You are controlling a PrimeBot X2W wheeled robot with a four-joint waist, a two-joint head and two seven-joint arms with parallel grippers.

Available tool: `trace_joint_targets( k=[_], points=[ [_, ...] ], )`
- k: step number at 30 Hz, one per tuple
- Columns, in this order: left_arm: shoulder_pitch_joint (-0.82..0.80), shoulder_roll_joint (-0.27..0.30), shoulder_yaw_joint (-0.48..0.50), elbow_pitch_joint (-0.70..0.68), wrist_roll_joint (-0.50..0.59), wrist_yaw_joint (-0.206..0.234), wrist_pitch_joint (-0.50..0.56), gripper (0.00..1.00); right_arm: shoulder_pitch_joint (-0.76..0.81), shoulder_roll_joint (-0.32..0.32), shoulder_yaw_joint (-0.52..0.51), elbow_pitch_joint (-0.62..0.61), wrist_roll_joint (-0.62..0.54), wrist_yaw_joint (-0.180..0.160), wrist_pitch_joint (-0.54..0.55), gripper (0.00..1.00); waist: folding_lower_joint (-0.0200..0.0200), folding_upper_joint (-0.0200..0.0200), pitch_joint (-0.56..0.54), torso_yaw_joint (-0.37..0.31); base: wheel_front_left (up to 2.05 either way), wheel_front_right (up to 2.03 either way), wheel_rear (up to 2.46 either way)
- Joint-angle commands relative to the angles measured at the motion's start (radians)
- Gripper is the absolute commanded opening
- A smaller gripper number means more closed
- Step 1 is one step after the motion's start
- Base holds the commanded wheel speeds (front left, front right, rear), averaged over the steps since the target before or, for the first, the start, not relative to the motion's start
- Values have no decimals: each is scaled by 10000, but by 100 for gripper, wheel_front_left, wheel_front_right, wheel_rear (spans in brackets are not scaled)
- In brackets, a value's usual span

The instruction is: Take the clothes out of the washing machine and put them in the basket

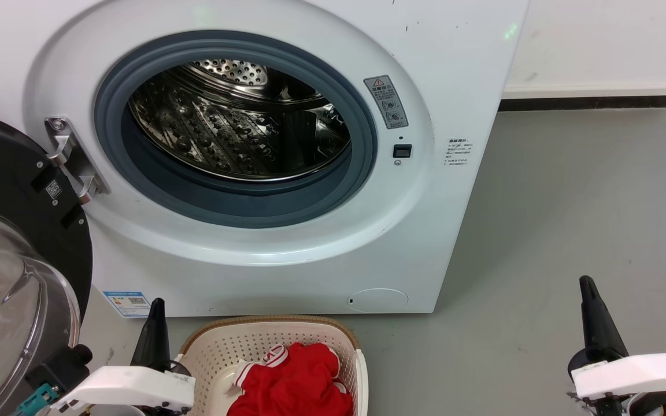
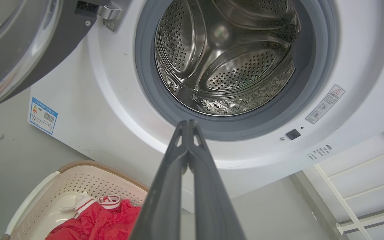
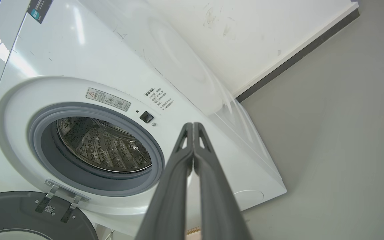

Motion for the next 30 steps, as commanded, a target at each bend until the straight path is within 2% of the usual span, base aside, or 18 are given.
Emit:
trace_joint_targets(
  k=[1, 30],
  points=[
    [-287, 16, 48, -64, -398, -77, 79, 0, -266, -95, -16, -34, 425, -1, 75, 0, 0, 0, -5, 6, 0, 0, 0],
    [-687, 15, 242, 360, -4005, -311, 945, 0, -637, -126, -127, 408, 3940, -2, 917, 0, 0, 0, -84, 110, 0, 0, 0]
  ],
)
